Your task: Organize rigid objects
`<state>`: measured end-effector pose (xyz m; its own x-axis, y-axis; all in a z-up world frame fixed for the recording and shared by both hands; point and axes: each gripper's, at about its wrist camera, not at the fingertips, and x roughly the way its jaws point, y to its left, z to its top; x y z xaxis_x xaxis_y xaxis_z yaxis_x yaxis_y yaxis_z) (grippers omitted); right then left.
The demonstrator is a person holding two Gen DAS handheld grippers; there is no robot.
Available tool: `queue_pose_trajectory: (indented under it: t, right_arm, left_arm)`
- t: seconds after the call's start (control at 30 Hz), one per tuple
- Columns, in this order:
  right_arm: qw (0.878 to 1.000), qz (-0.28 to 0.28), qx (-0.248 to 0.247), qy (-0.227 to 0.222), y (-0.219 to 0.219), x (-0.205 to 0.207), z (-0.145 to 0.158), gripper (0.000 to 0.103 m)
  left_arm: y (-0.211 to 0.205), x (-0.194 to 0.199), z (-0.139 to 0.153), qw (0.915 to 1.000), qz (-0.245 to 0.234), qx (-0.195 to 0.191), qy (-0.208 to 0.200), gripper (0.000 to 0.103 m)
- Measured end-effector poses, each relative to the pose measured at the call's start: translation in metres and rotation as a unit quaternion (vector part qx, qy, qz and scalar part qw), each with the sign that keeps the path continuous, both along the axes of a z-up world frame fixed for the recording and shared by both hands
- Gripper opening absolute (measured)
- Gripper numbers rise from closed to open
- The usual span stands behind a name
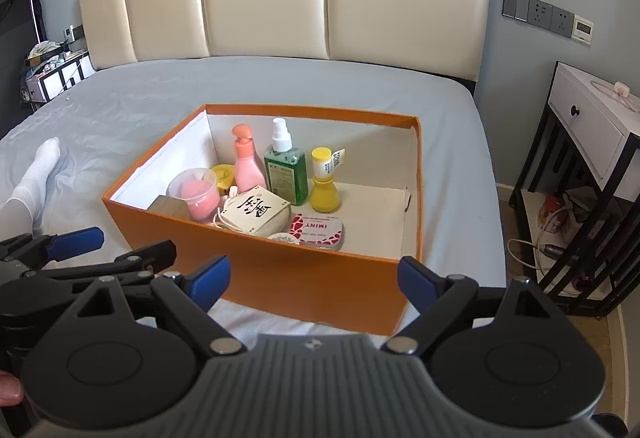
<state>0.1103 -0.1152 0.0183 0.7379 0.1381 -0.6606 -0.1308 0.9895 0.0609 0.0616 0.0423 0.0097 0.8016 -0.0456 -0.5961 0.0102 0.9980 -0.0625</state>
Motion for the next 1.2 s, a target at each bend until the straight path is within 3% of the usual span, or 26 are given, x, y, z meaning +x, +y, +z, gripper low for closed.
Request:
queue_pose_trajectory:
  t: [0.27, 1.2]
  right_arm:
    - [1.0, -0.023, 0.017, 0.006, -0.011, -0.001, 0.002, 0.089]
    - [0.999, -0.02, 0.021, 0.015, -0.011, -0.001, 0.002, 0.089]
  left_arm:
    - [-0.004, -0.002, 0.003, 1.0, -0.004, 0.004, -0.002, 0.094]
    - [-0.003, -0.003, 0.005, 1.0, -0.005, 0.006, -0.006, 0.094]
